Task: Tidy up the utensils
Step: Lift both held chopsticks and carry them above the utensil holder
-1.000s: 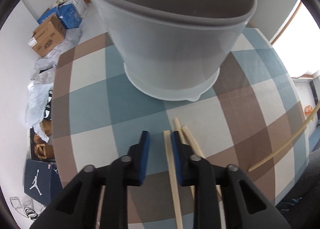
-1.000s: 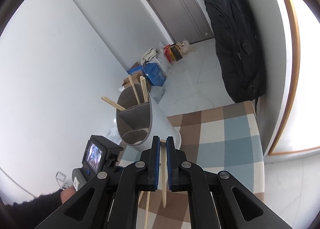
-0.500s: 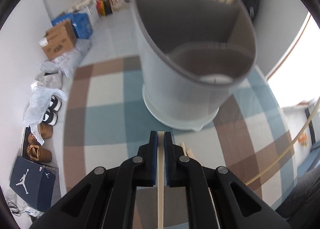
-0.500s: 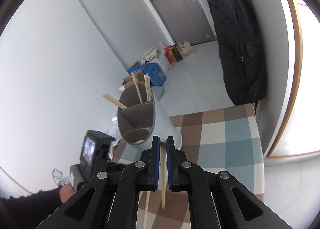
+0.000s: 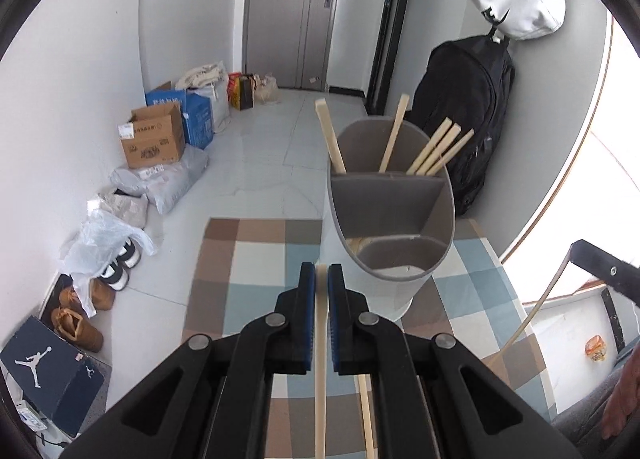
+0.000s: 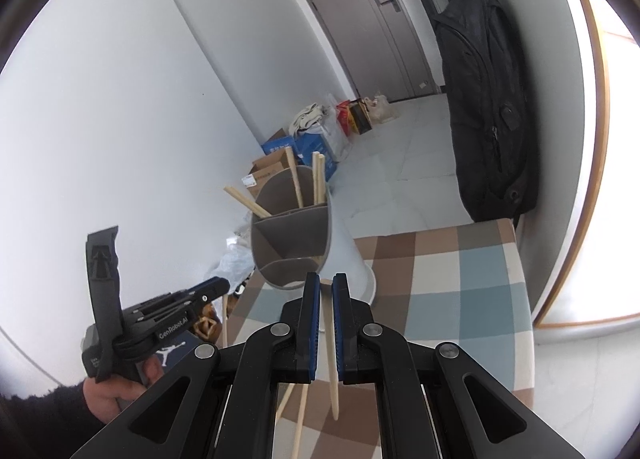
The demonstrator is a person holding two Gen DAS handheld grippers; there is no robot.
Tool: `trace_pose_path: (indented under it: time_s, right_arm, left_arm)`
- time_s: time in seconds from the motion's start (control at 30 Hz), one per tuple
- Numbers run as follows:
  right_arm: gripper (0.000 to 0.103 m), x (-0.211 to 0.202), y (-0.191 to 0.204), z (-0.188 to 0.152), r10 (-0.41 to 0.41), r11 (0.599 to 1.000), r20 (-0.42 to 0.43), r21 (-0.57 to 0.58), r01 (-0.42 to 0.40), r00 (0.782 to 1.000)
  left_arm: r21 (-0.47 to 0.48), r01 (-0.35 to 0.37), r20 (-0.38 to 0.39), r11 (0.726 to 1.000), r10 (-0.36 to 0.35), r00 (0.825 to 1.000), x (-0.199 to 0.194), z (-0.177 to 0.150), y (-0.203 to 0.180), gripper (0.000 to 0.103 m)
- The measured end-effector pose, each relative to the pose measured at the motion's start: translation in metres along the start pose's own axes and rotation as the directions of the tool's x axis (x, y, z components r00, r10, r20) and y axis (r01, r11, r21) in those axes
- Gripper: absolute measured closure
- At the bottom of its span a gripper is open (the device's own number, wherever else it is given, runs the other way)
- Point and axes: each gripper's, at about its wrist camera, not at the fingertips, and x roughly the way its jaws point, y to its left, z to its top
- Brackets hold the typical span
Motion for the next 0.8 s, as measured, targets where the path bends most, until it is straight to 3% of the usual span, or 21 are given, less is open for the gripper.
trace_pose_path:
  time_s: [0.4, 0.8]
  right_arm:
    - [0.098, 0.002, 0.024, -0.002, -0.017, 0.998, 0.022, -0.053, 0.018, 1.000]
    - [0.098, -0.007, 0.045, 0.014, -0.010, 0.996, 0.062, -0.085, 0.015, 0.998]
  left_arm:
    - [-0.028, 0.040, 0.140, 0.999, -0.036, 0.990, -0.041, 0.019, -0.005, 0.101]
    - [-0.003, 0.061, 0.149, 0.998, -0.060, 0.987, -0.058, 0.032, -0.011, 0.101]
